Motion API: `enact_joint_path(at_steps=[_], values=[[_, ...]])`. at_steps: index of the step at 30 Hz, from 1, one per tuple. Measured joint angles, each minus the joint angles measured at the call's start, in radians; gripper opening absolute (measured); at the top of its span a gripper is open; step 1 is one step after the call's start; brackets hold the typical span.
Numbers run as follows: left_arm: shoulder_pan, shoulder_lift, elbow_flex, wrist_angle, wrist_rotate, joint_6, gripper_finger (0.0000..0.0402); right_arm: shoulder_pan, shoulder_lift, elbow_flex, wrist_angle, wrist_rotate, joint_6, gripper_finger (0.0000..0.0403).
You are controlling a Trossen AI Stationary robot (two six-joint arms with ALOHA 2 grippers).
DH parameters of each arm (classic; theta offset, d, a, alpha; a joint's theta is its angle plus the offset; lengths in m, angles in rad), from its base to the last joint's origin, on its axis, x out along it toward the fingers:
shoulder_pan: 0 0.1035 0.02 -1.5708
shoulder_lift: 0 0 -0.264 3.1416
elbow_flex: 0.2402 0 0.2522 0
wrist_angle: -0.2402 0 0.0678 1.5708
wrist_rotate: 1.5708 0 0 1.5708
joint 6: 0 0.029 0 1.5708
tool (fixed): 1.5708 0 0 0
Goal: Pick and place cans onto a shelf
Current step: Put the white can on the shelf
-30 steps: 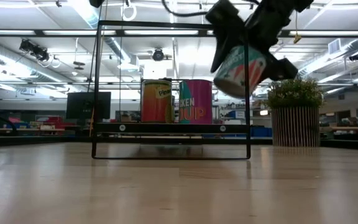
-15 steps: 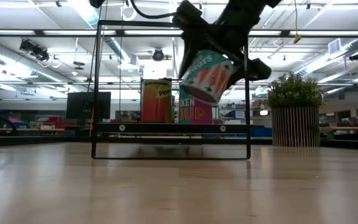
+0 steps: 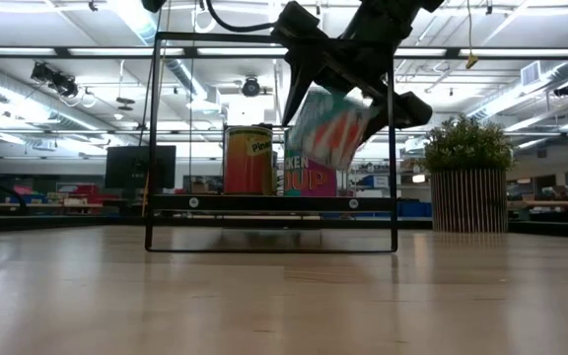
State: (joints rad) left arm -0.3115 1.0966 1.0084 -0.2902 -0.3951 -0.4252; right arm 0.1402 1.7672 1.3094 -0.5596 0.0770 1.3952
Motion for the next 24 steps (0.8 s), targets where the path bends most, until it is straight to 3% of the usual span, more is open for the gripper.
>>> enact_joint_path(at_steps=[13,24], values=[[0.000,0.000,0.000,0.000,0.001,-0.009,0.0233,-0.027,-0.005,0.000,-0.009,0.009,-0.064,0.0341],[-0.018,-0.007,0.000,0.000,0.030,-0.017,0.0233,-0.029,-0.114,0.000,-0.103,0.028,-0.118,0.0340]])
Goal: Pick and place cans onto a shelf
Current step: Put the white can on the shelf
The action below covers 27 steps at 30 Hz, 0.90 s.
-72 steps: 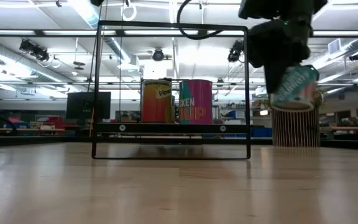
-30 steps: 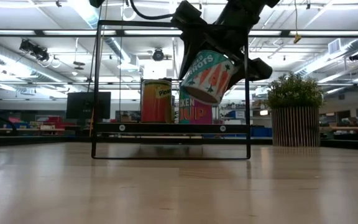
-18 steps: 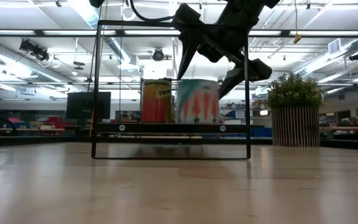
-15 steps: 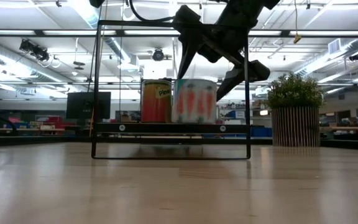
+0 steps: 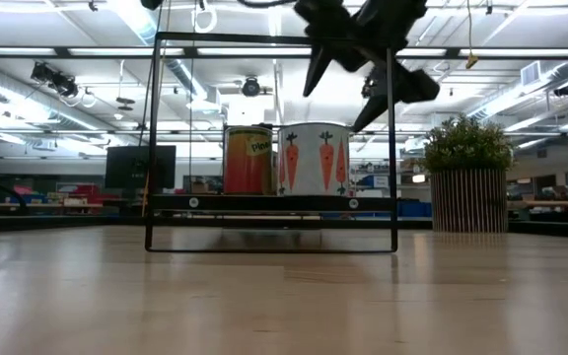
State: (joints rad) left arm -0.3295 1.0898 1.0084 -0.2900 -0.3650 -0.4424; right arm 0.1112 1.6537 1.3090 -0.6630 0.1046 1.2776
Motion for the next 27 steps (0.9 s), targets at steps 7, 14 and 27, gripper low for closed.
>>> enact_joint_path(at_steps=[7,14,27], values=[[-0.134,0.029,0.000,0.019,0.001,0.080,0.0233,-0.018,-0.117,0.000,-0.023,0.015,-0.055,0.0340],[-0.218,0.144,0.000,-0.010,-0.028,-0.016,0.0233,0.101,-0.226,-0.001,0.131,0.032,-0.306,0.0335],[-0.230,0.197,-0.001,-0.003,-0.085,-0.071,0.0233,0.477,-0.049,0.017,0.178,0.289,-0.574,0.0309]])
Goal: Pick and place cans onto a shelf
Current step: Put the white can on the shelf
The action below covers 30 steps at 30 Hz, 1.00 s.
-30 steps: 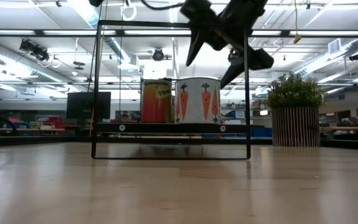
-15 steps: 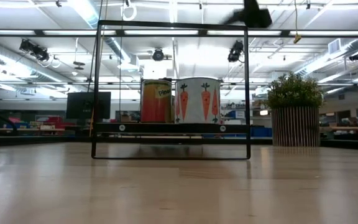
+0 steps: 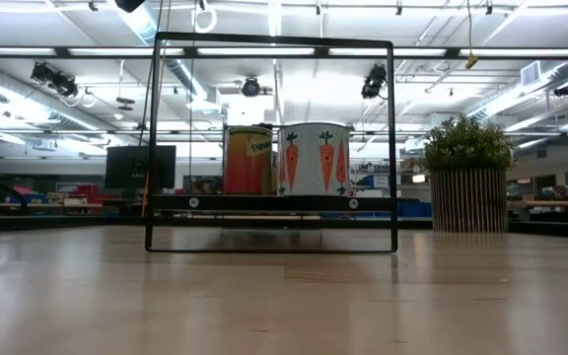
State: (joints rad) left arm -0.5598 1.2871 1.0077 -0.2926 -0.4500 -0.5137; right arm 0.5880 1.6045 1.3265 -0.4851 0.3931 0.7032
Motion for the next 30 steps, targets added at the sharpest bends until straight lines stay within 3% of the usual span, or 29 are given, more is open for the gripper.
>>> enact_joint_path(at_steps=[7,17,24,30], values=[[0.000,-0.012,0.001,0.071,-0.045,-0.055,0.0233,0.035,0.212,0.091,-0.001,0.165,-0.009,0.0309],[-0.001,-0.020,0.001,0.116,-0.047,-0.113,0.0233,0.042,0.459,0.157,-0.011,0.296,-0.043,0.0309],[-0.007,-0.025,0.001,0.118,-0.051,-0.184,0.0233,0.013,0.552,0.157,-0.006,0.391,-0.021,0.0309],[-0.021,-0.025,0.001,0.115,-0.050,-0.199,0.0233,-0.008,0.553,0.156,-0.012,0.453,-0.019,0.0309]])
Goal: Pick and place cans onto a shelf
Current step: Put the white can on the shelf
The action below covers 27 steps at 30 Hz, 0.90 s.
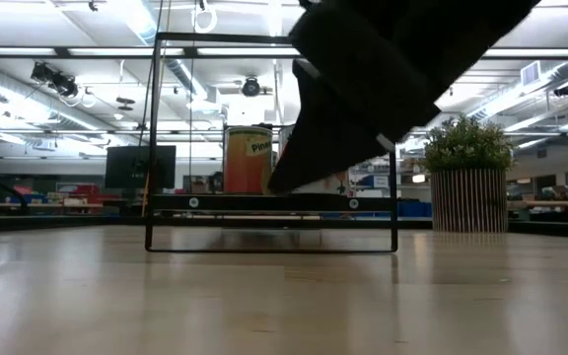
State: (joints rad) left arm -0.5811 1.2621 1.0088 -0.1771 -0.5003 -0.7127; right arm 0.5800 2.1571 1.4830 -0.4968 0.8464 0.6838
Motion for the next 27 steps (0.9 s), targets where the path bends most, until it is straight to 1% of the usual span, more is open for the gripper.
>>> enact_joint_path(at_steps=[3,9,13,15,17,19,24,25,27], values=[[-0.001,0.000,0.000,0.000,0.000,-0.001,0.0233,-0.004,-0.006,0.000,-0.007,0.048,-0.004,0.0309],[-0.001,0.000,0.000,0.000,0.000,-0.001,0.0233,-0.022,-0.007,0.000,-0.036,0.049,-0.005,0.0309],[-0.002,0.000,0.000,0.000,0.001,-0.009,0.0233,-0.026,-0.006,0.038,-0.041,-0.011,-0.017,0.0309],[-0.002,0.000,0.000,0.000,0.015,-0.010,0.0233,-0.017,-0.007,0.066,-0.046,-0.054,-0.020,0.0309],[-0.002,0.000,0.000,0.000,0.033,-0.011,0.0233,0.001,-0.006,0.105,-0.064,-0.068,-0.022,0.0309],[-0.002,0.000,0.000,0.000,0.051,-0.015,0.0233,0.020,-0.007,0.149,-0.097,-0.040,-0.022,0.0309],[-0.002,0.000,0.000,-0.001,0.057,-0.014,0.0233,0.048,-0.006,0.172,-0.232,0.137,0.036,0.0309],[-0.002,0.000,0.000,-0.001,0.057,-0.013,0.0233,0.045,-0.001,0.172,-0.255,0.148,0.059,0.0309],[-0.002,0.000,0.000,-0.001,0.057,-0.010,0.0233,0.033,0.003,0.161,-0.287,0.134,0.096,0.0309]])
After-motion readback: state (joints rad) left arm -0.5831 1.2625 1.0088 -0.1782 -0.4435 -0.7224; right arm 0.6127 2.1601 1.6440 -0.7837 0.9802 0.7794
